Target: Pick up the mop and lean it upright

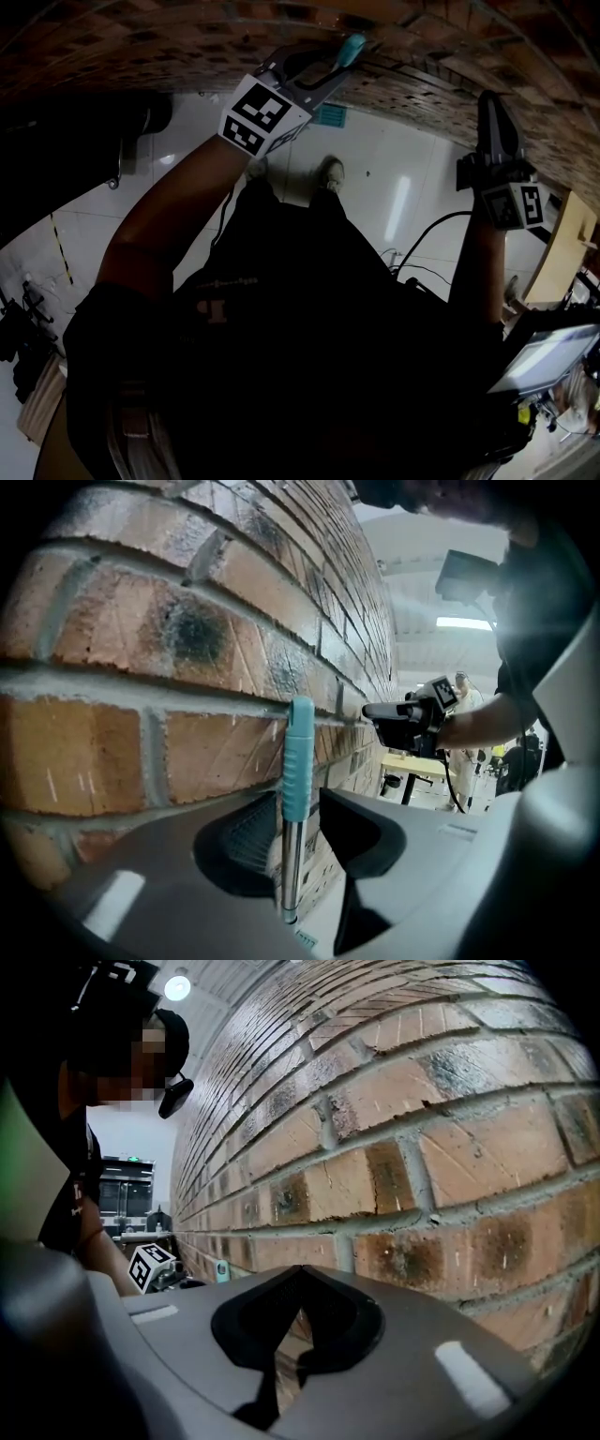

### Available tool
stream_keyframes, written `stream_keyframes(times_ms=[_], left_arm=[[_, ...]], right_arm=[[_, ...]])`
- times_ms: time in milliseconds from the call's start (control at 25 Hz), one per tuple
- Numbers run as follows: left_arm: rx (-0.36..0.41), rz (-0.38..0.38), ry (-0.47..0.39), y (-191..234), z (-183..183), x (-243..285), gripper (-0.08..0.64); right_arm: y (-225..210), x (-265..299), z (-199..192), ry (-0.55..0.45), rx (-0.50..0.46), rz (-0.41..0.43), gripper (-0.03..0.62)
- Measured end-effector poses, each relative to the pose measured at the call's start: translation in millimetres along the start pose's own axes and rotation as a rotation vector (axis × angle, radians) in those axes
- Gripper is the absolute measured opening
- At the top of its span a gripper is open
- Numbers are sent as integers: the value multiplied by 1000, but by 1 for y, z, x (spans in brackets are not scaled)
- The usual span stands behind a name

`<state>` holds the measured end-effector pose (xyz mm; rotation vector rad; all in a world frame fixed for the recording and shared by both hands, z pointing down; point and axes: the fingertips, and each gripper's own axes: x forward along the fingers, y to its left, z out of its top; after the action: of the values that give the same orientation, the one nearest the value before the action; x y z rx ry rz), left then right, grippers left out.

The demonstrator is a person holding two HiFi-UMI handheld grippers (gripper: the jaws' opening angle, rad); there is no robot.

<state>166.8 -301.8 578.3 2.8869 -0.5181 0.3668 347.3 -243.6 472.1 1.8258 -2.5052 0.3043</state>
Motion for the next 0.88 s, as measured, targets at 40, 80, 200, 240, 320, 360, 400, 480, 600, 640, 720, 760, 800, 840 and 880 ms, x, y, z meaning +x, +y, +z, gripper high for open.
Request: stream_keyframes(times_ms=[40, 80, 200, 240, 320, 360, 400, 480, 600, 640, 720, 760, 800, 840, 880], left_arm=[[-4, 1, -4, 0, 0, -1, 123], [-8, 3, -9, 0, 1, -2, 123], [-19, 10, -32, 1, 5, -8, 124], [-23, 12, -41, 1, 7, -11, 124], [-27, 16, -57, 1, 12, -21, 124], [-27, 18, -64, 1, 14, -27, 124], [-30, 19, -72, 3, 17, -33, 124], [-51, 20, -98, 7, 26, -50, 124], [-79, 24, -145, 17, 39, -81, 123], [-79, 26, -154, 20, 42, -92, 123], [-77, 32, -166, 28, 46, -115, 121], [-85, 38, -173, 32, 48, -126, 113], [-99, 48, -179, 37, 51, -136, 104], [-119, 60, -188, 42, 53, -147, 90], [-139, 75, -198, 47, 54, -157, 77]], right_arm=[[0, 0, 0, 0, 0, 0, 15], [1, 1, 0, -1, -1, 1, 15], [2, 1, 1, -2, -1, 5, 15], [2, 1, 1, -2, -2, 6, 15], [4, 1, 2, 0, -6, 10, 15], [6, 1, 3, 1, -8, 13, 15], [7, 0, 4, 0, -9, 16, 15], [11, 0, 7, -3, -11, 24, 15], [21, -2, 9, -2, -12, 38, 15], [24, -2, 9, 1, -11, 44, 15], [30, -2, 10, 4, -8, 54, 15], [33, -2, 9, 5, -7, 58, 15], [35, -2, 9, 5, -4, 62, 15], [37, -3, 9, 7, -2, 65, 15], [39, -3, 9, 9, 0, 68, 15]])
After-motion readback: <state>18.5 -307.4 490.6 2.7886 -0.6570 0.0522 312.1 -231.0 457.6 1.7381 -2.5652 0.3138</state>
